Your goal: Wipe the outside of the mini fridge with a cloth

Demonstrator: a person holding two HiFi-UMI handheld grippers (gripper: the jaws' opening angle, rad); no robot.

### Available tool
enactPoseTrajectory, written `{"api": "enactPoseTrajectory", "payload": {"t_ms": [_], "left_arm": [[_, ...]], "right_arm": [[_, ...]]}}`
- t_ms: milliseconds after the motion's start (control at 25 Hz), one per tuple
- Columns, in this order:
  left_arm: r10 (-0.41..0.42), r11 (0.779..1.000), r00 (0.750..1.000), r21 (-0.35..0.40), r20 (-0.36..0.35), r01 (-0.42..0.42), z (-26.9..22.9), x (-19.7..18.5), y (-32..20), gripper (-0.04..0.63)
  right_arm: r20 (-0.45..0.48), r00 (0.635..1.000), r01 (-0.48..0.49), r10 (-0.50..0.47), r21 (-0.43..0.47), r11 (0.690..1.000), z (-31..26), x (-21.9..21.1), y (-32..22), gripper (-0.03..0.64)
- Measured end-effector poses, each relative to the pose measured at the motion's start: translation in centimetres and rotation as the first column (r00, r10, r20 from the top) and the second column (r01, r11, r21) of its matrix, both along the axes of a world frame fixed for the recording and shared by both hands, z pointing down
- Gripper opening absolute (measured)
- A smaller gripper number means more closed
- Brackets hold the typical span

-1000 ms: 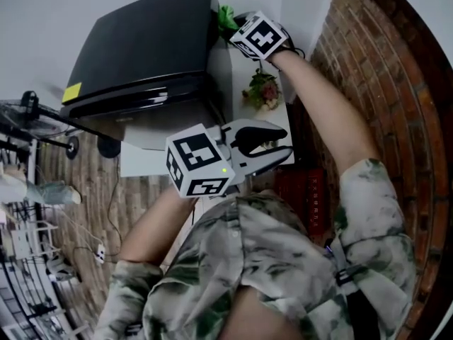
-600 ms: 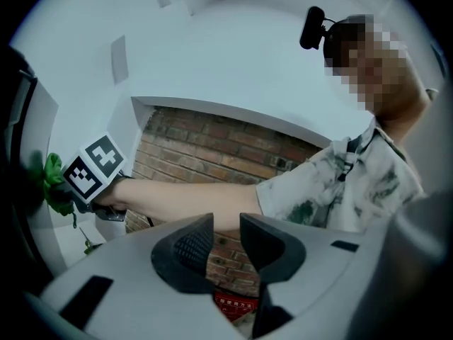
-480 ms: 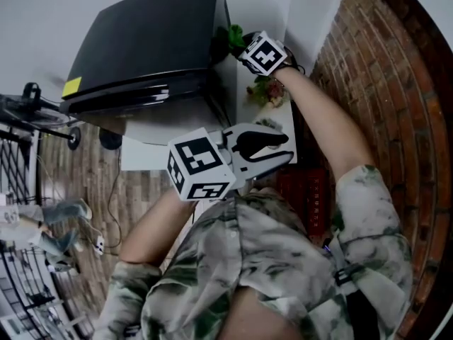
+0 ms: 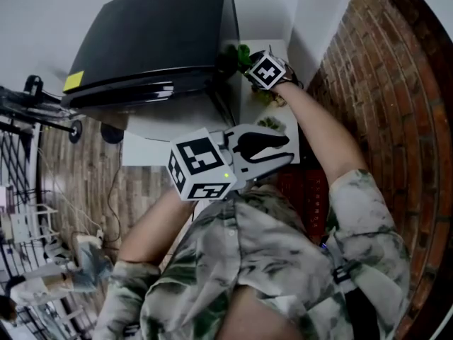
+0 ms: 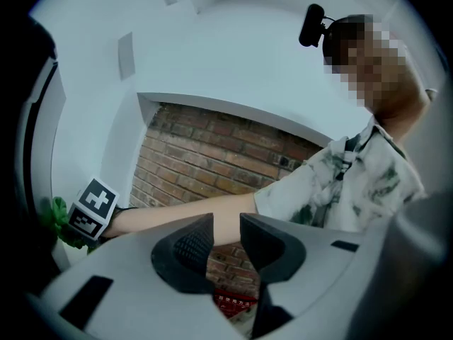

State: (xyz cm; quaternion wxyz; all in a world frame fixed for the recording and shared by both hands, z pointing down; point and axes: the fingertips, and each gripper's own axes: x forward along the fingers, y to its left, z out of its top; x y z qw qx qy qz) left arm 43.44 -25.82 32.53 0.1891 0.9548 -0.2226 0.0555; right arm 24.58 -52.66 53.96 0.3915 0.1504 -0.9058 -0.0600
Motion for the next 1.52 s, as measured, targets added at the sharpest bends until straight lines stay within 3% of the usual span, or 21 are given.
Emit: {"api": "enactPoseTrajectory", "payload": {"t_ms": [440, 640, 1040, 1200, 1520], "left_arm": [[0.001, 1.0, 1.0, -0.005, -0.008, -0.001, 0.5, -0.8, 0.3, 0.126], [0.015, 1.0, 1.0, -0.011, -0.021, -0.015, 0.6, -1.2, 0.8, 0.124], [0.05, 0.998, 0.998, -0.025, -0.047, -0.051, 0.5, -0.6, 1.8, 0.126], [0.048, 0.998, 0.998, -0.028, -0.044, -0.05, 0.6, -0.6, 2.1, 0.126], [0.039, 0.998, 0.999, -0.039, -0.038, -0.041, 1.0, -0.8, 2.4, 0.126]], "right_arm": [[0.02, 0.999, -0.037, 0.037, -0.02, 0.999, -1.8, 2.1, -0.2, 0.103], [0.137, 0.99, 0.01, -0.017, 0.051, 0.999, -9.7, 1.9, 1.4, 0.103], [0.208, 0.968, 0.098, -0.139, 0.197, 0.975, -21.3, 2.1, 5.7, 0.103], [0.16, 0.973, 0.126, -0.166, 0.232, 0.965, -20.5, 1.9, 6.7, 0.103], [0.129, 0.979, 0.137, -0.16, 0.168, 0.976, -15.4, 1.7, 7.8, 0.103]]}}
